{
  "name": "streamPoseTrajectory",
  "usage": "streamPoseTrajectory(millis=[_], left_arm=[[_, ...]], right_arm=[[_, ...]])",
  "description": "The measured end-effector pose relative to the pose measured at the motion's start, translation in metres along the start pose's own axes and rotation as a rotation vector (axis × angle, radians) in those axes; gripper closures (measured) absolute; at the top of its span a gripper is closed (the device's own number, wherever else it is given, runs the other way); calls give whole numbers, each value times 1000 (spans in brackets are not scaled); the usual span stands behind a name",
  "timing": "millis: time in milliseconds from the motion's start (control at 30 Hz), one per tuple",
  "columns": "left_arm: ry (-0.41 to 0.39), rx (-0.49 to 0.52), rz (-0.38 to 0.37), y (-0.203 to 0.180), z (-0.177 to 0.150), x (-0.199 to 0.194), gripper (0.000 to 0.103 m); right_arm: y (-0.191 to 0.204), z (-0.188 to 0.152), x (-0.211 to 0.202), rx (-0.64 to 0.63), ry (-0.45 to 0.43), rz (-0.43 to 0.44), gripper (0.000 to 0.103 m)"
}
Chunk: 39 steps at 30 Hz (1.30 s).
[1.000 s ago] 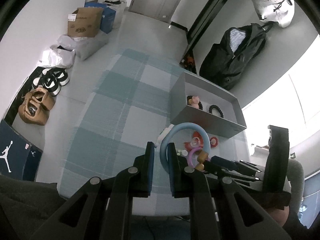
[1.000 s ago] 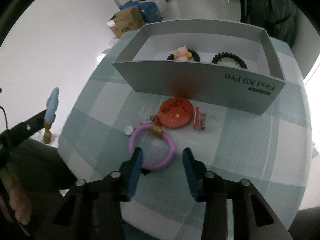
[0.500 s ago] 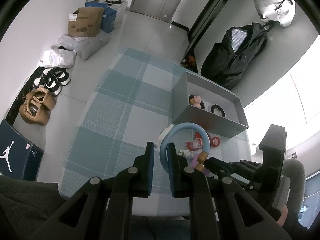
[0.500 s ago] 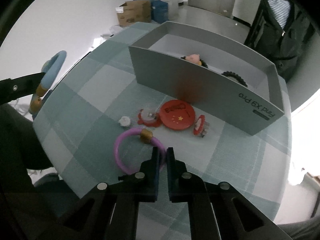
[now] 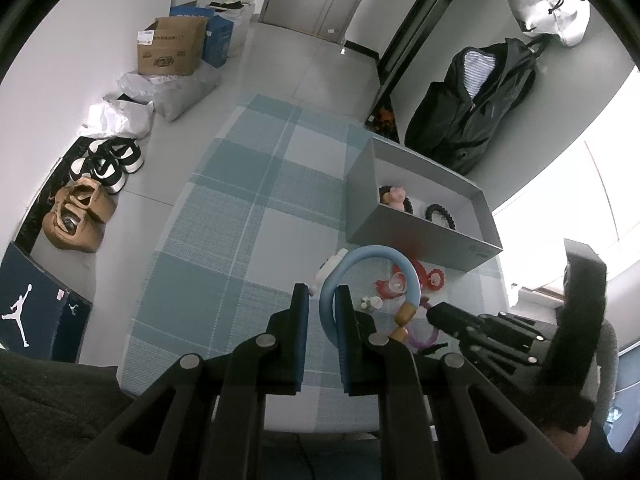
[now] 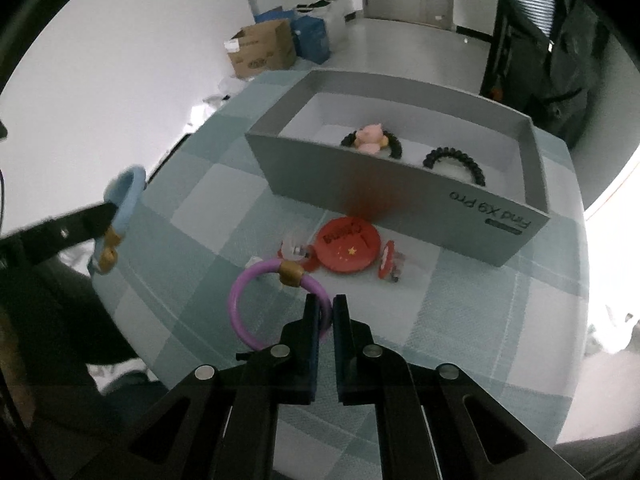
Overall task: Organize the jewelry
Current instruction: 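Grasp the pink ring bracelet with the right tool while the left tool holds the blue ring, then carry both rings into the gray box while both tools open to release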
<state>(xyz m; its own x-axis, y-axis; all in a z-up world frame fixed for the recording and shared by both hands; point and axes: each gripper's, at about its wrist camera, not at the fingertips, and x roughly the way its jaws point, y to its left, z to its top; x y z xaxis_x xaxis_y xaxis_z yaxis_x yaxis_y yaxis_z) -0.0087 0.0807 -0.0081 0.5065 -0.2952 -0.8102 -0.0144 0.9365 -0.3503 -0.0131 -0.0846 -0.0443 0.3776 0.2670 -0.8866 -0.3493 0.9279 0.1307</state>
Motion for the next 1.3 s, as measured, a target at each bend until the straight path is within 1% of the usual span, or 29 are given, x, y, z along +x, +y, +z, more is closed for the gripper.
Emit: streamPoseTrajectory(millis=[333,733,867,1000,1100,1300], left_arm=[[23,10,17,-5,1,6,94],[42,80,25,-38,21,18,94],[66,90,23,-44,32,27,94],[68,113,12,-54,47,33,94],[75,129,4,-63,57,39,94],[98,177,-12,-80,77,58,94]], right_arm=[[-19,3,-26,104,-62,108,98],[-50,22,-49,191,-136,216,98],[-59,30,-58,210,-168,226,98],[-71,38,-61,241,-187,230,98],[-84,49,-61,265,-191,238,98],[-104,64,-53,311,-191,224,98]])
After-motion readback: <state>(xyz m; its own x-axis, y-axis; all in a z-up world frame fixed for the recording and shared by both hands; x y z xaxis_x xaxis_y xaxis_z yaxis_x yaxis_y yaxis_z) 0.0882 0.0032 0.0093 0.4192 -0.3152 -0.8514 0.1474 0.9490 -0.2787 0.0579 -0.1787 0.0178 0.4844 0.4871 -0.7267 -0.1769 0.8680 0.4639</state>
